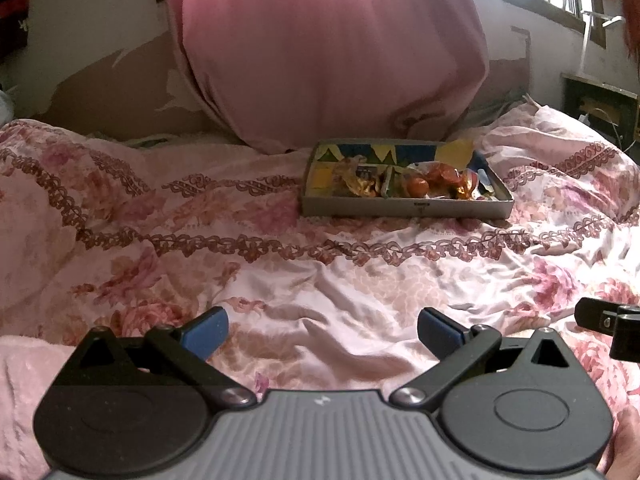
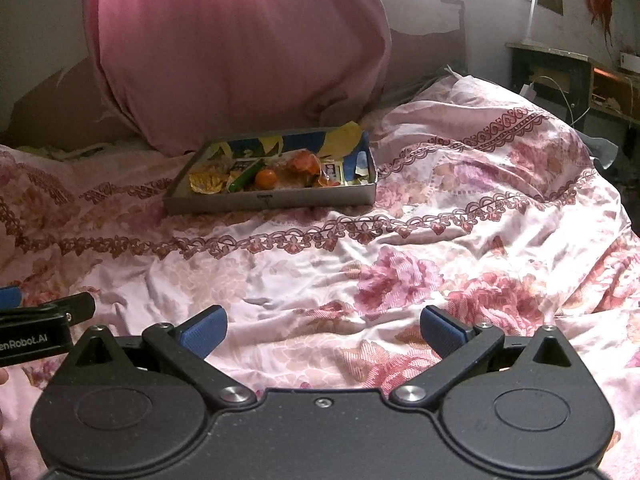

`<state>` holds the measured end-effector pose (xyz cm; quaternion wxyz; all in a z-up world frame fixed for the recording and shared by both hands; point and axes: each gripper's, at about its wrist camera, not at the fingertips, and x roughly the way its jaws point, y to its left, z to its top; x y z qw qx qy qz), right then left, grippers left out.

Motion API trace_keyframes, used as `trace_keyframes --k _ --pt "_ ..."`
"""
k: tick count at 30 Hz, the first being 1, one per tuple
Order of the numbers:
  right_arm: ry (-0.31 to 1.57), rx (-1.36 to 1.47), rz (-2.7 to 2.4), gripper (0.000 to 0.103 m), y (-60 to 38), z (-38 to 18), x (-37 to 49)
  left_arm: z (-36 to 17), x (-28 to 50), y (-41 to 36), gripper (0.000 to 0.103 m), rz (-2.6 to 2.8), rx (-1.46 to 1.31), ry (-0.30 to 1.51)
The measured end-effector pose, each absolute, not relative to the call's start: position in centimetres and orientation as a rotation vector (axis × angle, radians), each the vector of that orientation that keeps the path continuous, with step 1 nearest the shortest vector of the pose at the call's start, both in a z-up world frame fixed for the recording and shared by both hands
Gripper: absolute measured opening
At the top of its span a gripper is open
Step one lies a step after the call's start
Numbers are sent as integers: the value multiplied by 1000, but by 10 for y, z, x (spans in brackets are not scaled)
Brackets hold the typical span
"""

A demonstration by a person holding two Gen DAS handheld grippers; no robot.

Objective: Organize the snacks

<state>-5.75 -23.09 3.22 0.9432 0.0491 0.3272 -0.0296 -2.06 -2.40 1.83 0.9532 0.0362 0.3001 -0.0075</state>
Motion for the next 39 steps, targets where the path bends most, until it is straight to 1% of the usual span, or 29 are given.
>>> trace_keyframes --k 39 --pt "685 92 -67 102 -231 29 -55 17 -20 -26 103 -18 84 609"
